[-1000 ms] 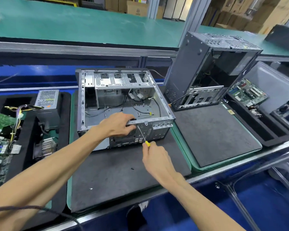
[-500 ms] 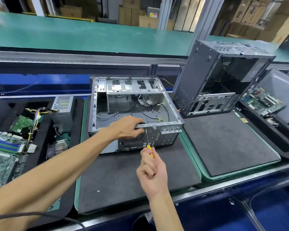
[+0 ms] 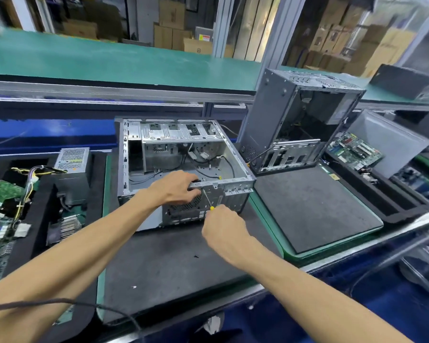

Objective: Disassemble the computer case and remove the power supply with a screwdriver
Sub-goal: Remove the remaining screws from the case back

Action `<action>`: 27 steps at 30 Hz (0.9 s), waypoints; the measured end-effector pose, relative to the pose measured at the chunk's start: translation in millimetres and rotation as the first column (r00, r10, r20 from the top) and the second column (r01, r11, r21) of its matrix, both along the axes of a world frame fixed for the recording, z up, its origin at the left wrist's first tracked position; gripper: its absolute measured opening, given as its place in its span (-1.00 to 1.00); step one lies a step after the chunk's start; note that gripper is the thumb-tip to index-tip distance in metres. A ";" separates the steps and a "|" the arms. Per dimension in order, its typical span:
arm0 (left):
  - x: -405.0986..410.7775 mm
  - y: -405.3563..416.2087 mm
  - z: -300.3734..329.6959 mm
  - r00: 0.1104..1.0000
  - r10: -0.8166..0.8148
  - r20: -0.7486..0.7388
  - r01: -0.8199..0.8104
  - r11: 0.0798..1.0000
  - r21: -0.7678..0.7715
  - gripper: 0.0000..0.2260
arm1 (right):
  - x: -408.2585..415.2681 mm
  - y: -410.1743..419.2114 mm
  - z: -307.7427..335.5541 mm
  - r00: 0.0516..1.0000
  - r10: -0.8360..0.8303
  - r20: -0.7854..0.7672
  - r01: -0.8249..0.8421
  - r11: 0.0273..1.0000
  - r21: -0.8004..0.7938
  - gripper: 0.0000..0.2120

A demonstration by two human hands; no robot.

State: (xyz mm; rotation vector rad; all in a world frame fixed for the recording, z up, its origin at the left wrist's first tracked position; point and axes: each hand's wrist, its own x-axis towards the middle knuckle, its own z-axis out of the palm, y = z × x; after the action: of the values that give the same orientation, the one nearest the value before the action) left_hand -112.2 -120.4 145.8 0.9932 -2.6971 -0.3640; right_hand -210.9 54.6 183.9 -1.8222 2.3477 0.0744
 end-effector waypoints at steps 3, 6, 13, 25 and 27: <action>-1.1 3.7 2.1 1.000 0.022 0.021 -0.022 1.000 -0.006 -0.72 | 10.0 -2.0 1.5 0.993 0.023 -0.114 -0.023 1.000 0.005 -0.69; 0.1 9.4 8.1 1.000 0.021 0.012 -0.021 1.000 0.017 -0.69 | 12.2 -0.6 5.2 0.999 0.010 -0.040 -0.012 0.999 -0.046 -0.69; 5.8 22.1 14.8 0.980 0.085 0.180 -0.089 0.996 0.014 -0.55 | -25.4 45.0 -28.1 0.007 -0.305 0.952 0.340 0.896 0.285 -0.73; -27.9 160.5 1.7 0.582 0.742 -0.333 0.133 0.317 0.939 -0.74 | -56.0 1.4 -31.6 0.754 0.293 0.588 -0.067 0.924 -0.376 -0.78; -28.2 168.2 -4.8 0.595 0.743 -0.305 0.033 0.356 0.934 -0.72 | -67.1 -4.6 -29.8 0.819 0.490 0.299 -0.447 0.871 -0.202 -0.72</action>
State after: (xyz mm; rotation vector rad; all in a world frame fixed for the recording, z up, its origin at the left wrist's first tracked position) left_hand -140.4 47.8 141.0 1.3000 -1.2854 -1.7676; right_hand -278.0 50.0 154.1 -2.2257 1.6610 -0.3107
